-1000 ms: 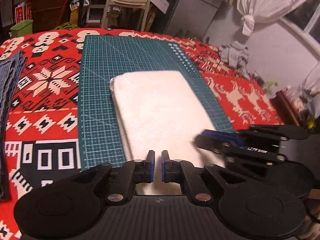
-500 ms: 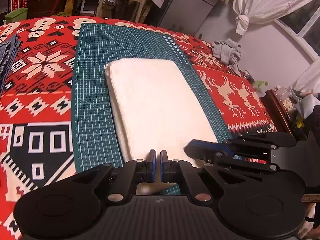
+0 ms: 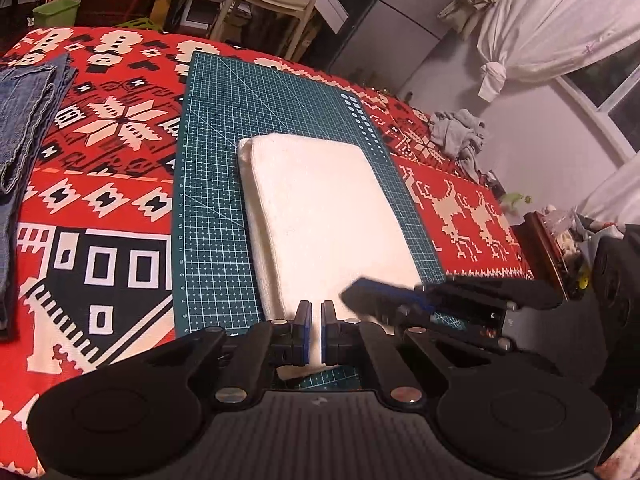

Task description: Fold clothes

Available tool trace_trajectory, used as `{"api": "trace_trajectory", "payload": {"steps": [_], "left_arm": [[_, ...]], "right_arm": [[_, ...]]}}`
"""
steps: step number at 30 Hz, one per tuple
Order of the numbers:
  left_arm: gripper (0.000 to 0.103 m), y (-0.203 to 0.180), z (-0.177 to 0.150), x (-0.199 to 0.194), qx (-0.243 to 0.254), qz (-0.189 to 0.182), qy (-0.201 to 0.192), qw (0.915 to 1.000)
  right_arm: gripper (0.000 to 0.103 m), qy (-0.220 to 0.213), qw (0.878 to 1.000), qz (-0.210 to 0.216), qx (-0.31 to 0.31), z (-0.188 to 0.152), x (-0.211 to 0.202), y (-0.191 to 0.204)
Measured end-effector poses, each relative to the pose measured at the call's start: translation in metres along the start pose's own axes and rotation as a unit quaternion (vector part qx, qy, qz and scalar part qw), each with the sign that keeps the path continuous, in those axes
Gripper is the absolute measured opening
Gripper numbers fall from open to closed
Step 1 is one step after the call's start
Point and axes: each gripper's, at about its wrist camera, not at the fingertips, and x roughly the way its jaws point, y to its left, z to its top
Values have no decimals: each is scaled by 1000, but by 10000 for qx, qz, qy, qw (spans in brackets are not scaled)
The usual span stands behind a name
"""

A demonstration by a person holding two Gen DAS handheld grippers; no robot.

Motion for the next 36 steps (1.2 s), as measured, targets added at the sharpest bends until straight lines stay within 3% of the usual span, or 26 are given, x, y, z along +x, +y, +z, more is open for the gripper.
{"api": "trace_trajectory", "payload": {"steps": [8, 12, 17, 29, 33, 36], "left_arm": [[3, -4, -3, 1, 20, -194, -14, 9998], [3, -14, -2, 9, 175, -173, 2, 9997], [3, -18, -8, 26, 322, 41, 186, 9993], [3, -26, -23, 6, 496, 169, 141, 9985], [32, -44, -26, 3, 822, 655, 128, 9944], [38, -57, -30, 2, 1150, 936, 48, 9889]], "right_arm": [[5, 181, 9996, 224, 80, -18, -12, 4], [6, -41, 9997, -58, 240, -12, -26, -12], [6, 53, 9983, -496, 315, -11, -19, -33], [6, 167, 9986, -502, 26, -44, -52, -21], [6, 115, 9971, -744, -64, -49, -64, -24], [12, 87, 9959, -897, -24, -50, -69, -30]]}}
